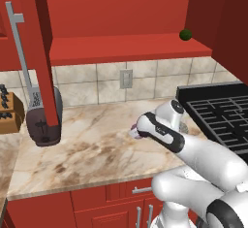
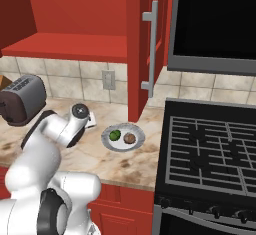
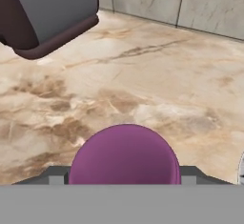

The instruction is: Pick the avocado and bread from the counter and place them on the plate. Then pick the jam from the cabinet and place it next to the plate. Lastly close the cabinet door.

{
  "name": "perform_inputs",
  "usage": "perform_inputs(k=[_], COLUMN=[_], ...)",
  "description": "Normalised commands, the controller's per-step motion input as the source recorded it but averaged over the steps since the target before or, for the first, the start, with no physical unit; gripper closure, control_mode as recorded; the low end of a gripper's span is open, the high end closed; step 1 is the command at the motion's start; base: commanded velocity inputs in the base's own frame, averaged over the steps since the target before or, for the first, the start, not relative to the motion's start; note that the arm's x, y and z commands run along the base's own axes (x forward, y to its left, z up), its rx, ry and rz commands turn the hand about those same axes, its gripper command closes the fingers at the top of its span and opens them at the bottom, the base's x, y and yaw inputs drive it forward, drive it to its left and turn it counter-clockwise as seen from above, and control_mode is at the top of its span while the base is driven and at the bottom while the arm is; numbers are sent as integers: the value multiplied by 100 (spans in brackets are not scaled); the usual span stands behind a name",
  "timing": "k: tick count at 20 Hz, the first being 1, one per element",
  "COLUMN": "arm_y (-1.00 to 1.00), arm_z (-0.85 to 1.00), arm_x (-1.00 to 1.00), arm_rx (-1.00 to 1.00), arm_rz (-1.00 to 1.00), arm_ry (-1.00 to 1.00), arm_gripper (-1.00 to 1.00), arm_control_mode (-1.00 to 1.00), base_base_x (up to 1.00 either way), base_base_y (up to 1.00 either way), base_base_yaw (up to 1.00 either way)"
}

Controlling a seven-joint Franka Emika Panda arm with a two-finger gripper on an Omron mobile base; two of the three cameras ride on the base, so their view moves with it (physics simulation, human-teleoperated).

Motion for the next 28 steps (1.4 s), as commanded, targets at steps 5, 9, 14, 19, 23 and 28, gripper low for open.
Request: perform_inputs(k=[5, 9, 14, 19, 23, 28], arm_y=[0, 0, 0, -6, -3, -3], arm_z=[-45, -34, -29, -21, -20, -18], arm_x=[15, 19, 19, 19, 19, 18], arm_rx=[0, 0, 0, 0, 0, 0], arm_rz=[0, 0, 0, 0, 0, 0], arm_ry=[0, 0, 0, 0, 0, 0], arm_gripper=[100, 100, 100, 100, 100, 100], arm_control_mode=[-100, -100, -100, -100, -100, -100], base_base_x=[0, 0, 0, 0, 0, 0], base_base_y=[0, 0, 0, 0, 0, 0], base_base_yaw=[0, 0, 0, 0, 0, 0])
